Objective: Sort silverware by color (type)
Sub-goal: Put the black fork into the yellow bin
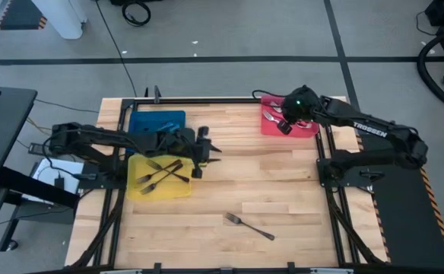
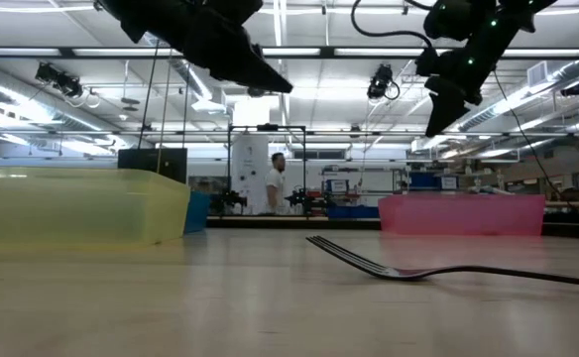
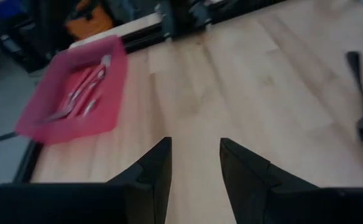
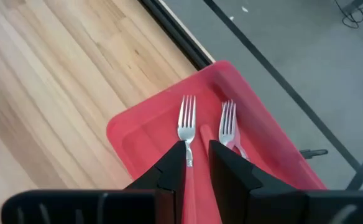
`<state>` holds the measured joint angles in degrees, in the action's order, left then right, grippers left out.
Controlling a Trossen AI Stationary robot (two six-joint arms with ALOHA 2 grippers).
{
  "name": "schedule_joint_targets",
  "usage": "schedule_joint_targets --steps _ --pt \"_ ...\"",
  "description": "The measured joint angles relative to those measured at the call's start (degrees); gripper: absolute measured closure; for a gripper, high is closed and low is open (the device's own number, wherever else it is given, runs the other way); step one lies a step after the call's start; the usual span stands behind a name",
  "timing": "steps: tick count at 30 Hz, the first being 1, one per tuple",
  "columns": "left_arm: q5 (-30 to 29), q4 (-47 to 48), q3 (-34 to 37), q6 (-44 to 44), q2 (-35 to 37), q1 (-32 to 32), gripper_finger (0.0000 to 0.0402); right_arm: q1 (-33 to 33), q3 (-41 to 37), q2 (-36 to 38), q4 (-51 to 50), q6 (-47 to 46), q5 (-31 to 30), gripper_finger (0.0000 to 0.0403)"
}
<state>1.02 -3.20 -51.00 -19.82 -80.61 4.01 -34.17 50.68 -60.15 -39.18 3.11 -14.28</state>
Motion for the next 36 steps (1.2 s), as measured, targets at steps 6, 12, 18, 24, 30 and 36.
schedule_joint_targets --steps 6,12,18,24,30,36 --pt "0.0 -7.2 -0.8 1.5 -4.9 -5.8 0.0266 0.0 0.0 0.4 0.0 0.0 0.6 0.0325" --pt "0.0 -7.3 -6.5 3.4 -12.3 -10.1 0.0266 0.0 0.0 0.4 0.0 -0.1 0.9 0.0325" --pt "0.0 -7.5 -12.9 7.9 -20.0 -13.0 0.0266 0.0 0.0 0.4 0.1 0.0 0.9 0.0325" --pt "-0.1 -7.3 -18.5 10.2 -25.3 -17.2 0.0266 0.0 0.0 0.4 0.1 0.0 0.9 0.0325" --pt "0.1 -3.0 -25.5 10.2 -32.4 -20.8 0.0266 0.0 0.0 0.3 0.0 -0.2 1.2 0.0325" --pt "0.2 -1.1 -29.5 11.1 -38.2 -22.9 0.0267 0.0 0.0 0.3 -0.2 -3.2 4.3 0.0325"
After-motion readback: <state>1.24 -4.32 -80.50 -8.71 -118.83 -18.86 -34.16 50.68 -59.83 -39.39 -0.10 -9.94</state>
